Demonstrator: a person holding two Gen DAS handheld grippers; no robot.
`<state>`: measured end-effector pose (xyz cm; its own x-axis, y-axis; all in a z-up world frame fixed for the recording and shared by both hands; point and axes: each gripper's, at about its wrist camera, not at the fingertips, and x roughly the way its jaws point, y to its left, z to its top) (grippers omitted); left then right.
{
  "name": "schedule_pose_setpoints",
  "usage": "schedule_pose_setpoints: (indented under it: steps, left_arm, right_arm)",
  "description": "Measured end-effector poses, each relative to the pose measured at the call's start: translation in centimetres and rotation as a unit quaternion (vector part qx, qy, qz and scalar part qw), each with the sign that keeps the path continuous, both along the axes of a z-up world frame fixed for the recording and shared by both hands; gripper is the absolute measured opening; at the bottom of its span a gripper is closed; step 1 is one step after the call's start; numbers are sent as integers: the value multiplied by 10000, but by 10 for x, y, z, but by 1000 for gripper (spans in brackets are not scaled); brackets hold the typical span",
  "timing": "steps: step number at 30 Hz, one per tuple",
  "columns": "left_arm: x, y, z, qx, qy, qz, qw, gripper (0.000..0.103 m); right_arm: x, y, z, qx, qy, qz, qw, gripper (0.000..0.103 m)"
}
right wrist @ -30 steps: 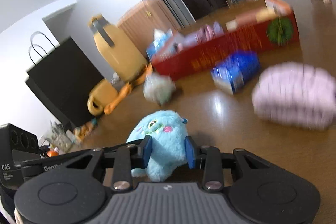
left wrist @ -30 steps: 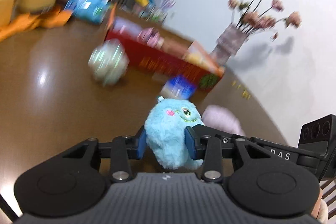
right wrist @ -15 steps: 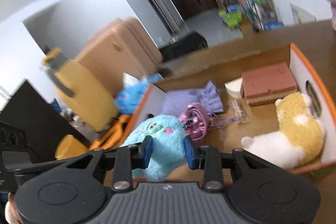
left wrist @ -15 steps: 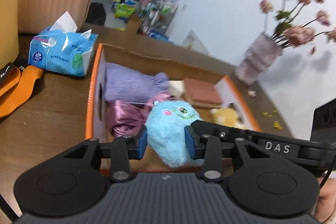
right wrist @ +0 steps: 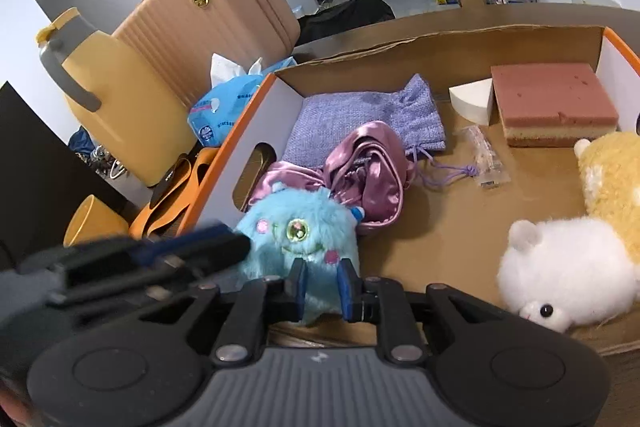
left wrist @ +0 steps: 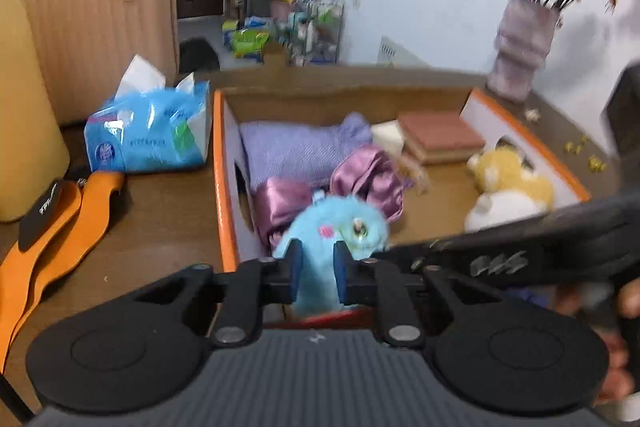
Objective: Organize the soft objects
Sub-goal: 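Withdraw both tools from the box back toward the table items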
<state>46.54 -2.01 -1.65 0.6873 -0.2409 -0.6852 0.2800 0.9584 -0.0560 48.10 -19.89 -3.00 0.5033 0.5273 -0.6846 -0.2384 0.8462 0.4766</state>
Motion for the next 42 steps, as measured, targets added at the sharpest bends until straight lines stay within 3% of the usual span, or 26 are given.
schedule_pose_setpoints:
  steps: [3, 7, 9, 11, 13, 14, 15, 16, 17, 19, 24, 30, 36, 42]
  left_arm:
    - [-12, 1, 9, 27, -178, 94, 9998, 18]
    - [-41, 9, 49, -38, -640, 136, 9979, 19]
    - [-59, 13, 73, -70, -914, 207, 9956, 21]
    - [-80, 18, 94, -91, -1208, 279, 9922, 29]
    - [-103, 21, 110, -74, -1589, 381, 9865, 40]
    - [-117, 22, 117, -83, -1829, 411, 9822, 50]
    - [-129, 22, 120, -112, -2011, 414, 9786, 57]
    - [-141, 22, 124, -137, -2203, 416, 9744, 70]
    - [-154, 22, 125, -142, -2427, 443, 9690, 78]
    - [-173, 20, 127, -139, -2753, 465, 9601, 83]
    - [-202, 17, 136, -227, -2895, 548, 9553, 83]
    - [-246, 22, 133, -257, -3092, 758, 9476, 90]
    - [-317, 32, 101, -439, -2967, 912, 9496, 98]
    - [-392, 46, 58, -735, -2793, 894, 9532, 101]
  right_arm:
    - [-14, -9, 20, -203, -272, -107, 9994, 19]
    - [-45, -31, 66, -553, -918, -309, 9938, 36]
    - [-63, -44, 90, -736, -1261, -421, 9884, 39]
    - [-86, -56, 113, -957, -1610, -553, 9807, 47]
    - [-115, -67, 134, -1212, -2128, -717, 9669, 69]
    - [-129, -72, 140, -1320, -2427, -793, 9578, 77]
    - [-143, -76, 145, -1406, -2734, -885, 9474, 92]
    - [-161, -82, 148, -1482, -3121, -1021, 9329, 99]
    - [-174, -86, 149, -1539, -3387, -1113, 9215, 99]
    - [-195, -92, 149, -1650, -3667, -1223, 9074, 100]
    - [-223, -102, 153, -1524, -3782, -1439, 9017, 100]
    - [-269, -99, 150, -1577, -3995, -1565, 8894, 100]
    - [-352, -95, 118, -1374, -4137, -1498, 8874, 102]
    - [-436, -89, 66, -1174, -4012, -1365, 8981, 103]
